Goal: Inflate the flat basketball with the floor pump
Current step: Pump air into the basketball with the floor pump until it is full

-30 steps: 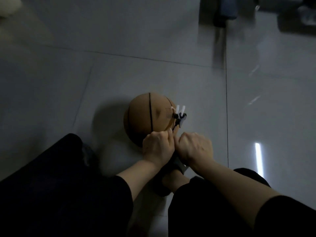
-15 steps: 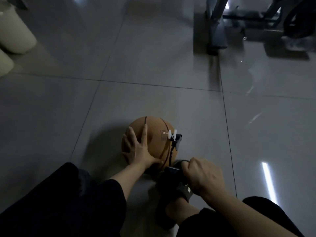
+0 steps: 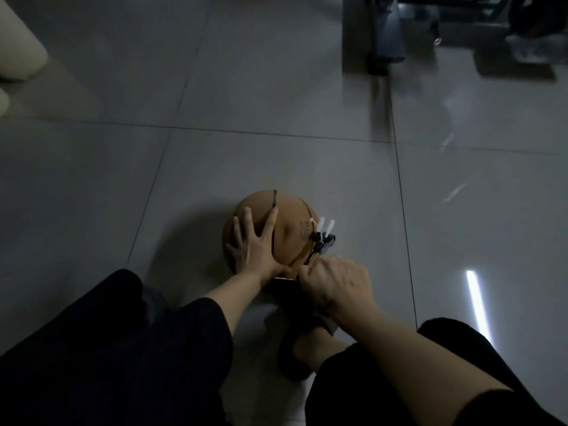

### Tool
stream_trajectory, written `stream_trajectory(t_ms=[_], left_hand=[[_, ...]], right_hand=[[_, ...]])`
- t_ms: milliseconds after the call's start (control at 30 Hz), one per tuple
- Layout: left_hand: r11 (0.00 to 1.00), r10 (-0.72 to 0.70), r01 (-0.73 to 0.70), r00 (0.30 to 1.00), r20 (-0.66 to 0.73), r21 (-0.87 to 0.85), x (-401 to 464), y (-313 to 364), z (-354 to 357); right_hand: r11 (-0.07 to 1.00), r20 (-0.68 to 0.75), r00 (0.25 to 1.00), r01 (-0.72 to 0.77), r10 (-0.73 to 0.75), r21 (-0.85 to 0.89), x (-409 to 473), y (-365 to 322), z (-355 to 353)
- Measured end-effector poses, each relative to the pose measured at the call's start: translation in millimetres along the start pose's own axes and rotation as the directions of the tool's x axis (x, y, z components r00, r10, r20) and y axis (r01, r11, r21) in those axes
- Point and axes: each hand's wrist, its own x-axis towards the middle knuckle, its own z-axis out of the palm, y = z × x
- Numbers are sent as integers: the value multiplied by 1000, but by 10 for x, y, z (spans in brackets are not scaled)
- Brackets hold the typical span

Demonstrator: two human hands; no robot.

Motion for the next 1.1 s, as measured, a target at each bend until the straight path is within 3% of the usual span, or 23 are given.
stream_trajectory(t_ms=[67, 133, 200, 267, 367, 467, 567, 700, 833, 967, 1100], left_hand=[[988, 82, -91, 994, -69, -128, -165, 33, -116], [902, 59, -143, 976, -211, -408, -481, 106, -282], [808, 44, -109, 991, -125, -579, -862, 238, -442], [873, 167, -163, 985, -32, -460, -1149, 392, -550], [938, 224, -261, 958, -179, -227, -1331, 693, -874], [924, 321, -360, 913, -253, -127, -1458, 1080, -1397], [920, 343, -385, 882, -323, -76, -1505, 1238, -1659], [911, 375, -412, 825, -423, 3, -1414, 953, -1156], [925, 319, -370, 880, -351, -87, -1125, 631, -540], [946, 290, -319, 910, -296, -53, -856, 652, -258], [965, 234, -260, 916, -327, -38, -730, 467, -71]], right_hand=[[1000, -12, 1000, 3, -3, -27, -82, -2, 33], [999, -18, 999, -28, 28, -24, -204, 48, 38], [998, -5, 1000, -27, 26, -52, -332, 101, -13], [996, -12, 997, -81, 81, 24, -443, 118, -189], [998, -72, 995, -63, 64, 13, -732, 95, -673], [999, -92, 995, -43, 42, -16, -989, 32, -1314], [992, -64, 993, -93, 99, 88, -1062, -86, -1685], [997, -73, 994, -80, 78, -25, -972, -115, -1156], [996, -2, 999, -55, 55, -70, -536, 15, -461], [988, 7, 1000, -25, 26, -154, -260, 184, -268], [994, 18, 1000, -1, 3, -112, -114, 91, -141]])
